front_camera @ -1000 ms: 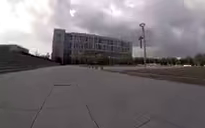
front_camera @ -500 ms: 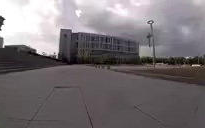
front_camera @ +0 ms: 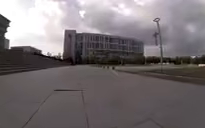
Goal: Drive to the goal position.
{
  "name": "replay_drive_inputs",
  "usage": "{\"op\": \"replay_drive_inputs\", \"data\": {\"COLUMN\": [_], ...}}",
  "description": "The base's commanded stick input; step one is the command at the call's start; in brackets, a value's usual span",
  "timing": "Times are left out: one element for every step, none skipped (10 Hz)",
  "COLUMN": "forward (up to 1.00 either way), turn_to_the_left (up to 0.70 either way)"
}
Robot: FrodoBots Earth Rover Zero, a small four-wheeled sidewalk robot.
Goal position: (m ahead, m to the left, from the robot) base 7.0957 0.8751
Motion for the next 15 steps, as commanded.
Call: {"op": "replay_drive_inputs", "data": {"forward": [0.7, 0.7, 0.7, 0.7, 0.7, 0.7, 0.7, 0.7, 0.7, 0.7, 0.7, 0.7, 0.7, 0.7, 0.7], "turn_to_the_left": [0.0, 0.0, 0.0, 0.0, 0.0, 0.0, 0.0, 0.0, 0.0, 0.0, 0.0, 0.0, 0.0, 0.0, 0.0]}}
